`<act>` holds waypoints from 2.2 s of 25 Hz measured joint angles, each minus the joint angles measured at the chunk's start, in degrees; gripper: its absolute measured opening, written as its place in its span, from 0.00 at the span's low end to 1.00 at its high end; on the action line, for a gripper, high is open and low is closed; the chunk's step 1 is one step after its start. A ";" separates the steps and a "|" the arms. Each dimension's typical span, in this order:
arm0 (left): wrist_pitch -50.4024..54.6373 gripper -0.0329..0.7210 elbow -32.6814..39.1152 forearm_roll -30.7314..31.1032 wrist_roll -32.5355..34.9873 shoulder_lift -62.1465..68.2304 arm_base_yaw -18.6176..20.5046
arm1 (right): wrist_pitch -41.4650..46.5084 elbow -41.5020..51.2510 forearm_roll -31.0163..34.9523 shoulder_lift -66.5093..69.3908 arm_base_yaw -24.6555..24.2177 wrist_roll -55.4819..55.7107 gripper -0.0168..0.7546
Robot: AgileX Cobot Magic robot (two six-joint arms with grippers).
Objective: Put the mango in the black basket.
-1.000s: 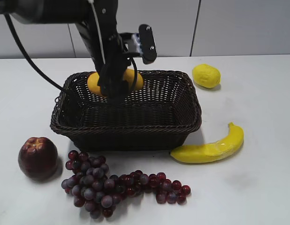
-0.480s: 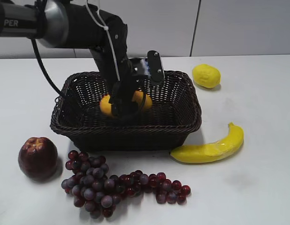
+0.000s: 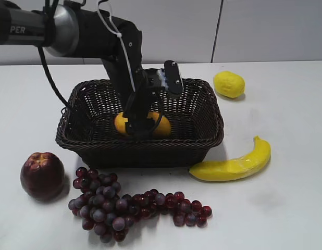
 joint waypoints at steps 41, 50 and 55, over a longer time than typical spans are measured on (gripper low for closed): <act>20.98 0.82 16.17 2.18 -45.51 -34.86 41.09 | 0.00 0.00 0.00 0.00 0.00 0.00 0.79; 21.10 0.82 41.84 2.67 -45.51 -57.23 41.03 | 0.00 0.00 0.00 0.00 0.00 0.00 0.79; 20.11 0.82 51.81 2.79 -45.51 -70.99 41.03 | 0.00 0.00 0.00 0.00 0.00 0.00 0.79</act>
